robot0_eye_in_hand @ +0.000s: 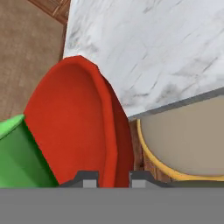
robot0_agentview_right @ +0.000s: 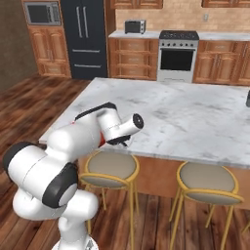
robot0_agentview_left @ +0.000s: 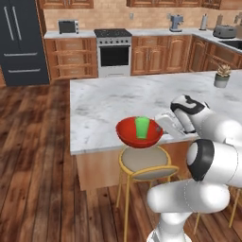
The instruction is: Place the cup inside the bowl on the dining table and move the bowl to any counter.
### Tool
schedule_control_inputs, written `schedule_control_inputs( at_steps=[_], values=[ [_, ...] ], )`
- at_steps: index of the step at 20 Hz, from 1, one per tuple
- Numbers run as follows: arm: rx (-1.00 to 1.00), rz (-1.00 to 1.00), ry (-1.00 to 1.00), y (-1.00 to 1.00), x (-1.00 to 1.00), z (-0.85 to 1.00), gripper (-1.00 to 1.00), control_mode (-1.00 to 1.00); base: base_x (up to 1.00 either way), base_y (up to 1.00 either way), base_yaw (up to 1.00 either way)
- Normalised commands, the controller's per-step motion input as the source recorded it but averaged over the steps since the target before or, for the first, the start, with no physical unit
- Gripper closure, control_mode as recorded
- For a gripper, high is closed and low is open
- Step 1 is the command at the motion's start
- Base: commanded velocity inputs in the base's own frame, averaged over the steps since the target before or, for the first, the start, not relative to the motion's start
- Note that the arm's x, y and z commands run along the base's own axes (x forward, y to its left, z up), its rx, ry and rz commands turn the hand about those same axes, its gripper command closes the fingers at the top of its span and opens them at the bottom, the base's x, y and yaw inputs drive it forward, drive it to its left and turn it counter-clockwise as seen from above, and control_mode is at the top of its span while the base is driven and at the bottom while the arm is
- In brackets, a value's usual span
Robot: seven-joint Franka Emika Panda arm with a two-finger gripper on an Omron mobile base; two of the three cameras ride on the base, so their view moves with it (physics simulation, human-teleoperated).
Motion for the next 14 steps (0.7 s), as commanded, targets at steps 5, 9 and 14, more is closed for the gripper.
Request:
schedule_control_inputs(
  at_steps=[5,9,14],
  values=[
    [0.0,0.0,0.0,0.0,0.0,0.0,1.0,1.0,-0.63,0.0,0.0],
    [0.0,0.0,0.0,0.0,0.0,0.0,1.0,1.0,-0.23,0.2,0.0],
    [0.0,0.0,0.0,0.0,0.0,0.0,1.0,1.0,0.0,0.93,-0.05]
  ],
)
